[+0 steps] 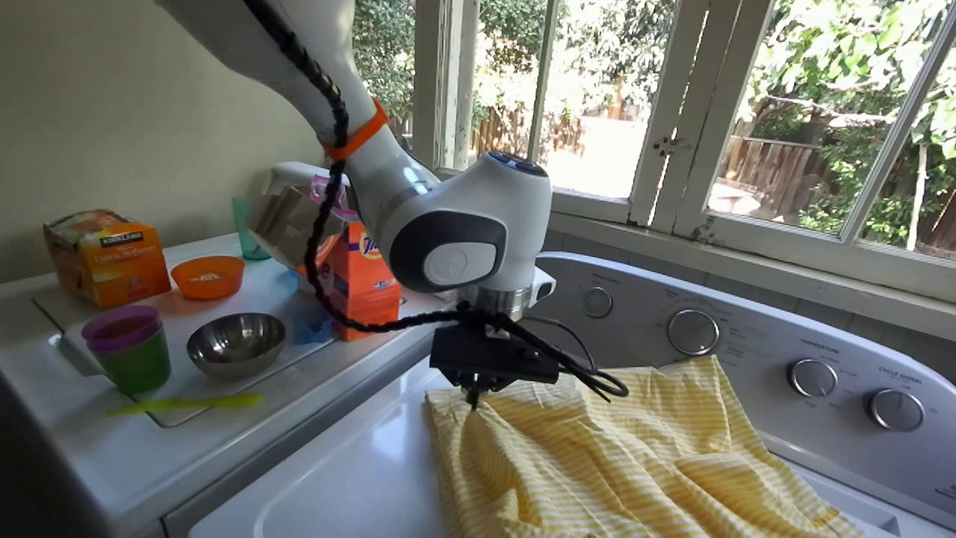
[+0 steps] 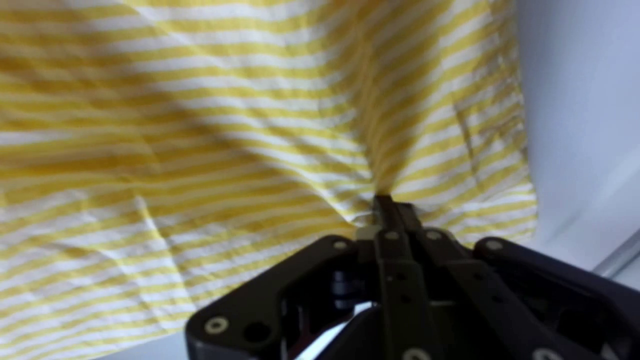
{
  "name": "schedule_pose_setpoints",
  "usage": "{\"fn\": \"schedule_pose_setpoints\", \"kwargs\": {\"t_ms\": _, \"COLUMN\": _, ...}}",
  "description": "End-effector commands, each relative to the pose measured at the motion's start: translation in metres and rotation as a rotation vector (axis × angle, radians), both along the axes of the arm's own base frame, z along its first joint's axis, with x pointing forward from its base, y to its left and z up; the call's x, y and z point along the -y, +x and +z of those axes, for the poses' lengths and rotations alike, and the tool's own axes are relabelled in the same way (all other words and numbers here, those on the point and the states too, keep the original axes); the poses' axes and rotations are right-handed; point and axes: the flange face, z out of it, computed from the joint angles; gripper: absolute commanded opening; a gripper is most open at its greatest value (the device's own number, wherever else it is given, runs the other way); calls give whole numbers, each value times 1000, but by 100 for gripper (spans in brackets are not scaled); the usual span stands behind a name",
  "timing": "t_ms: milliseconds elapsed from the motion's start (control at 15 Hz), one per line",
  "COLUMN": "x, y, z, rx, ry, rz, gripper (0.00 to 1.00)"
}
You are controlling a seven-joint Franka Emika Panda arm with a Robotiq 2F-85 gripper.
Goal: Turn the towel to the right
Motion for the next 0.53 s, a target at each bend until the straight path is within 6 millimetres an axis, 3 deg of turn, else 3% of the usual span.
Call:
{"fn": "schedule_pose_setpoints", "kwargs": {"t_ms": 0, "x": -8, "y": 21, "z": 9, "rx": 23, "ry": 41, "rz": -159, "gripper": 0}}
{"fn": "schedule_pose_setpoints", "kwargs": {"t_ms": 333, "x": 2, "y": 58, "z": 15, "rx": 52, "ry": -9, "rz": -432, "gripper": 0}}
{"fn": "schedule_pose_setpoints", "kwargs": {"t_ms": 467, "x": 2, "y": 60, "z": 28, "rx": 8, "ry": -19, "rz": -483, "gripper": 0}}
